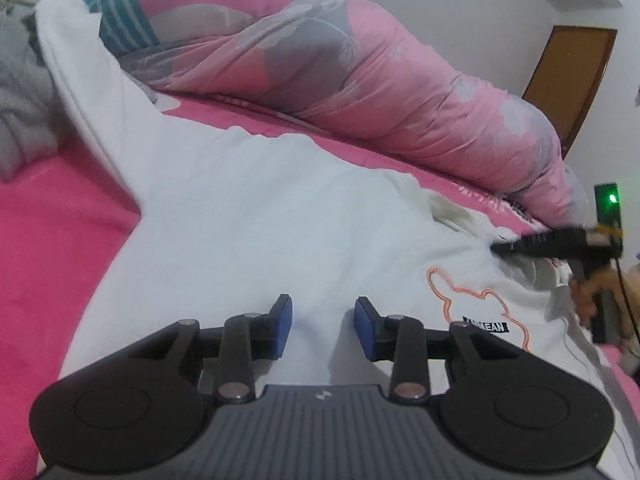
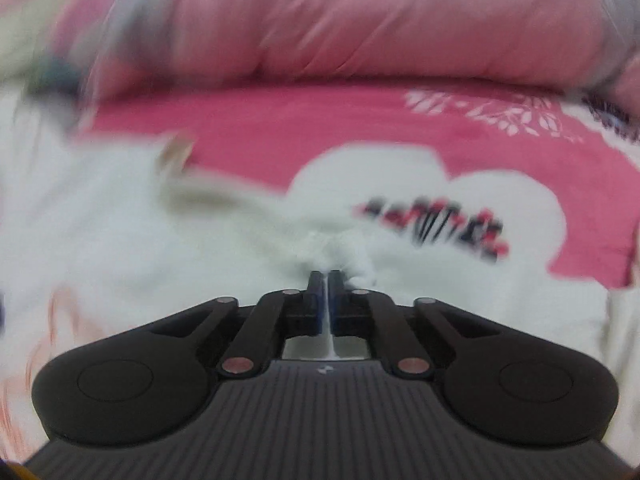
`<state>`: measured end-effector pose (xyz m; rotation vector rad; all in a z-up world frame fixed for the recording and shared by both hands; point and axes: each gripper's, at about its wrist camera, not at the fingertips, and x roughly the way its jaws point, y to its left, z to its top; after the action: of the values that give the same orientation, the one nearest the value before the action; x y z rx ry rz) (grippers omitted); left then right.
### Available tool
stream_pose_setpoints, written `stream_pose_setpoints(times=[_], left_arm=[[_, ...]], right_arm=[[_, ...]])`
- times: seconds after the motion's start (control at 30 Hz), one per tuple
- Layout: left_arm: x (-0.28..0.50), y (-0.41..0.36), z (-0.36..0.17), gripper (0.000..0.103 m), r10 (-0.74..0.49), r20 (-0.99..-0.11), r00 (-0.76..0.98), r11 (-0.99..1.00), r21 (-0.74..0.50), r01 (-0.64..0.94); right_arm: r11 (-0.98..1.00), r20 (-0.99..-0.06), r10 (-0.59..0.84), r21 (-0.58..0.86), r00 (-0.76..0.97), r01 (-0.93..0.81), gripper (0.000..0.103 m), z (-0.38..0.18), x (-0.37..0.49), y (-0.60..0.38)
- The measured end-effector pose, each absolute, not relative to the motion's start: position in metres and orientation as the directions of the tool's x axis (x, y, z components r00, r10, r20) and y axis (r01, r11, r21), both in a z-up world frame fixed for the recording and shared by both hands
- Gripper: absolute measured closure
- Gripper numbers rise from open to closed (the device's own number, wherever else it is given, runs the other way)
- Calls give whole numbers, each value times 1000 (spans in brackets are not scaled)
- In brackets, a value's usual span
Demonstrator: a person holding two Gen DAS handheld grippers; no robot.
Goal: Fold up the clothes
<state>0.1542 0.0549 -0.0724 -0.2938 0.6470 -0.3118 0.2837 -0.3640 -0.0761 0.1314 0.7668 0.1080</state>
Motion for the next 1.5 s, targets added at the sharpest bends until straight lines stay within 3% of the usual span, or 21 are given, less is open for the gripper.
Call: stream_pose_setpoints(times=[0.1,0.17,0.27,0.33,0.4,0.47,0.53,0.57,0.6,0.63,0.93,1.07,1.17,1.3,1.4,1.5], left_arm=[[154,58,-74,66,-386,-531,754,904,-380,195],[154,60,-74,66,-393,-526,754,899,-393,195],[155,61,-73,66,-399,-521,754,895,-402,195],[154,61,-73,66,-401,-519,755,893,-406,196],[154,62,-73,66,-406,-515,755,889,-415,195],[154,64,-74,66,-412,-511,755,884,-425,195],[154,64,-74,66,-416,-508,755,881,-431,195],[154,64,-74,66,-416,-507,755,881,-431,196],[154,64,-75,66,-416,-505,756,880,-432,196],[154,64,-75,66,-416,-505,756,880,-432,196],[153,65,-75,66,-416,-504,757,880,-432,196],[153,66,-75,66,-418,-504,756,879,-435,195],[153,66,-75,66,-419,-504,755,878,-438,194],[152,66,-74,65,-418,-504,756,879,-436,195],[152,65,-74,65,-417,-505,756,880,-434,195],[152,65,-74,65,-417,-505,756,880,-433,196]], right_arm=[[990,-650,4,110,760,89,99,-62,294,-385],[990,-643,-17,95,766,102,97,-48,294,-389],[991,-610,121,114,783,-64,96,-26,289,-364],[977,-613,204,73,763,-202,89,-20,296,-330],[949,-642,238,-5,729,-315,75,-27,309,-293],[919,-695,232,-73,681,-388,73,-41,323,-265],[899,-728,214,-114,651,-424,73,-55,339,-250],[895,-735,199,-133,648,-426,79,-61,344,-247],[891,-741,184,-153,645,-428,98,-66,349,-243],[907,-737,165,-146,655,-394,103,-68,358,-244],[993,-660,97,18,745,-114,100,-60,384,-284],[965,-637,263,167,725,-203,99,-35,373,-293],[936,-704,288,63,649,-346,90,-37,367,-269],[860,-801,254,-69,542,-505,89,-55,362,-238],[873,-782,189,-143,594,-466,89,-69,378,-230],[936,-733,157,-104,662,-336,89,-75,398,-235]])
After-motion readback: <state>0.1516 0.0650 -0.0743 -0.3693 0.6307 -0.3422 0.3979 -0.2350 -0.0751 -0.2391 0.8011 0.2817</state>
